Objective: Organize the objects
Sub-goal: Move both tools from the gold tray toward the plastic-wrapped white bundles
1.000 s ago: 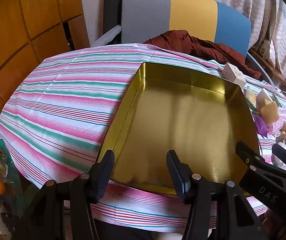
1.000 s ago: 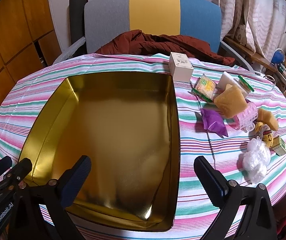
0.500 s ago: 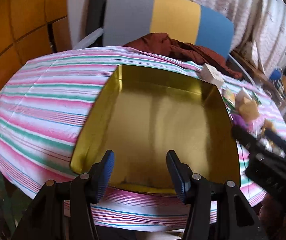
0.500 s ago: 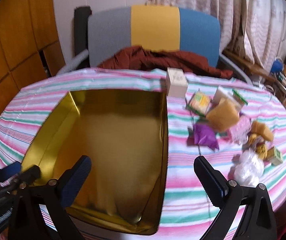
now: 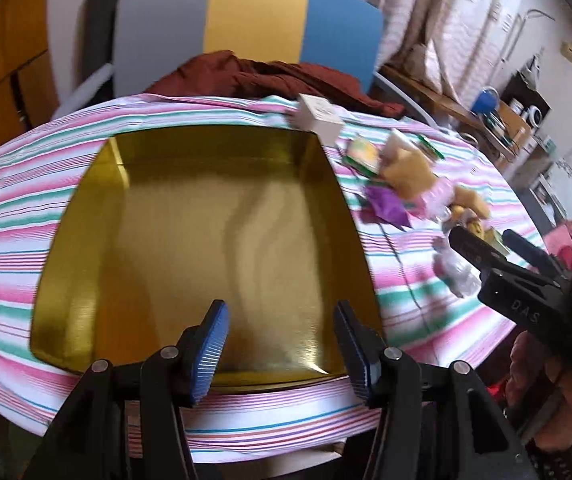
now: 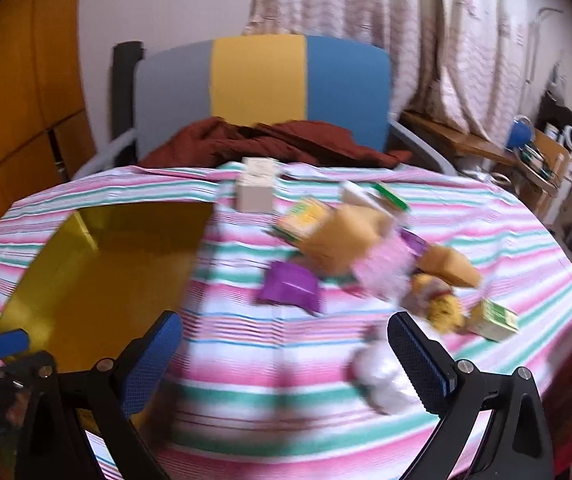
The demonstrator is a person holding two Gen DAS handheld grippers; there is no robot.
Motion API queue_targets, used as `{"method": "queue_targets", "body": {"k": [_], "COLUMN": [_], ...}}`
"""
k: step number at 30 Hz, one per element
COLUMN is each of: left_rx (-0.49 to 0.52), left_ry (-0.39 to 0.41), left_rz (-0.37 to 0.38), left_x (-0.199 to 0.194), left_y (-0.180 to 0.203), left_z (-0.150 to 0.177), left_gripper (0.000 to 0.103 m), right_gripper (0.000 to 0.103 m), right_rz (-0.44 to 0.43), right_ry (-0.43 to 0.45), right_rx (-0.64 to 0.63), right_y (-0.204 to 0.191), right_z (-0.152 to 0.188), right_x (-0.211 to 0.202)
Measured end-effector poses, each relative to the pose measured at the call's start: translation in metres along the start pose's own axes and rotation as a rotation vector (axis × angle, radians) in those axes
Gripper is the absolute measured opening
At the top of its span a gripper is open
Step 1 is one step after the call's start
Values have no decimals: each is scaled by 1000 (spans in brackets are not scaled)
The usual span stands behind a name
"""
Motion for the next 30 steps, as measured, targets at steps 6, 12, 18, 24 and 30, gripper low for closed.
{"method": "queue_targets", "body": {"k": [6,12,18,24,30], "left_rx": [25,21,30,75,111], "left_ry": [-40,-71,-59,-77,-128], "left_rz": [106,150,138,172,235], "left_x": [5,14,16,27,43], "left_y": [24,41,52,69,92], "left_z": [1,-2,-7,-11,-11], "left_gripper": [55,55,55,55,55], "right_gripper": [103,95,93,91,62], "right_rz": [-34,-95,-330,-219,-103], "right_ry": [-81,-189,-157,-5,-99], "right_rx": [141,240,201,201,143], "right_y": [72,92,56,94,121], "right_z": [28,48,37,27,27], "right_x": [20,53,51,27,69]}}
Point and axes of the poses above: each gripper's, at about its wrist camera, not at the fingertips, and x roughly the way its jaws point, y to its right, z to its underside, the point moved 1 cm from there along x, roughly the way its jaws point, and after that the axes turned 2 degrees about z, right-handed, at the moved point
